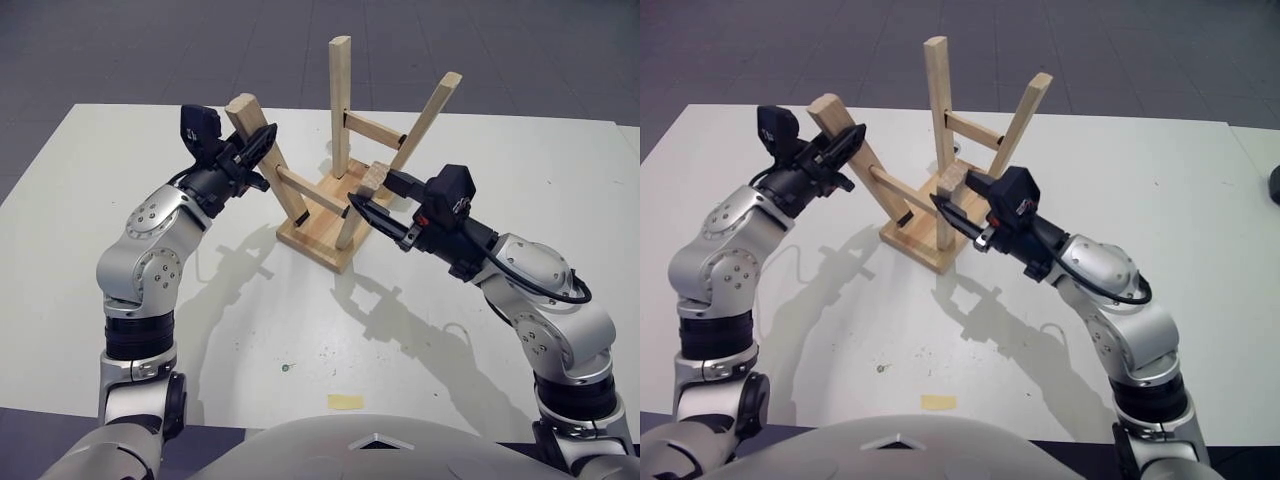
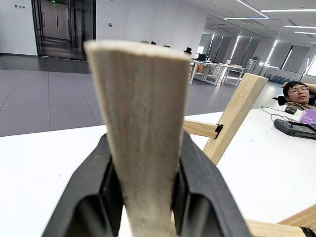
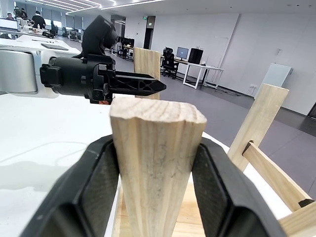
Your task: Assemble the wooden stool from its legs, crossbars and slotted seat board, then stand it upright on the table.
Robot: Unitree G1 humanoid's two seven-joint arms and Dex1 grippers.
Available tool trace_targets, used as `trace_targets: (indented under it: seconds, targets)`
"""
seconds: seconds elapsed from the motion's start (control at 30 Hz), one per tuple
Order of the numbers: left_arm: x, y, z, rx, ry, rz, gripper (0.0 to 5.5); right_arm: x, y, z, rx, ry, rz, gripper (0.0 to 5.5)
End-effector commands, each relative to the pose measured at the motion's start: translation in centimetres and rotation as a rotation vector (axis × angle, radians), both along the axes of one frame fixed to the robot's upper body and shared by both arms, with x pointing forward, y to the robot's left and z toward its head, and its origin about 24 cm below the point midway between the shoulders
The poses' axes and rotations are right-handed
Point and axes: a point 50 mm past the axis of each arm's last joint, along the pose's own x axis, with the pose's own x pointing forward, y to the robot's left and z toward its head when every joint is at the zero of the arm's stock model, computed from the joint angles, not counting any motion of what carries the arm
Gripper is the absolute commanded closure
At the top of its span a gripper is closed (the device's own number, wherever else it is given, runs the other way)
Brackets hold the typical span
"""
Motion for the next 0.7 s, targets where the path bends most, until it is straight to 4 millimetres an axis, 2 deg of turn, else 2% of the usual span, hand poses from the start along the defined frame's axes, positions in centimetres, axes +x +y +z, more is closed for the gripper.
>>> trace_targets:
  seconds: [0.03,0.13,0.2,0.33,0.47,0.6,0.67,0.7]
  targets:
    - [-0.6,-2.7,-1.6,0.081,0.054,-0.129,4.48,0.6,-0.8,-2.4,-0.103,0.152,-0.074,3.43]
    - [-1.1,-3.8,-2.7,0.149,0.064,-0.161,4.48,0.6,-0.3,-1.9,-0.072,0.133,-0.063,3.43]
    - [-1.6,-4.1,-4.0,0.156,0.107,-0.173,4.48,0.7,0.0,-1.7,-0.058,0.128,-0.056,3.43]
    - [-2.5,-2.9,-7.5,0.165,0.22,-0.098,4.48,0.7,0.1,-1.7,-0.046,0.125,-0.057,3.43]
    - [-3.4,-2.7,-9.1,0.197,0.246,-0.08,4.48,0.9,-0.1,-1.5,-0.036,0.11,-0.079,3.43]
    - [-4.1,-3.1,-9.9,0.228,0.25,-0.09,4.46,0.9,0.1,-1.3,0.009,0.108,-0.07,3.43]
    - [-4.3,-3.3,-10.3,0.252,0.249,-0.094,4.46,0.9,0.4,-0.7,0.068,0.1,-0.051,2.81]
    - [-4.3,-3.4,-10.3,0.253,0.251,-0.093,4.46,0.9,0.5,-0.3,0.106,0.096,-0.041,2.71]
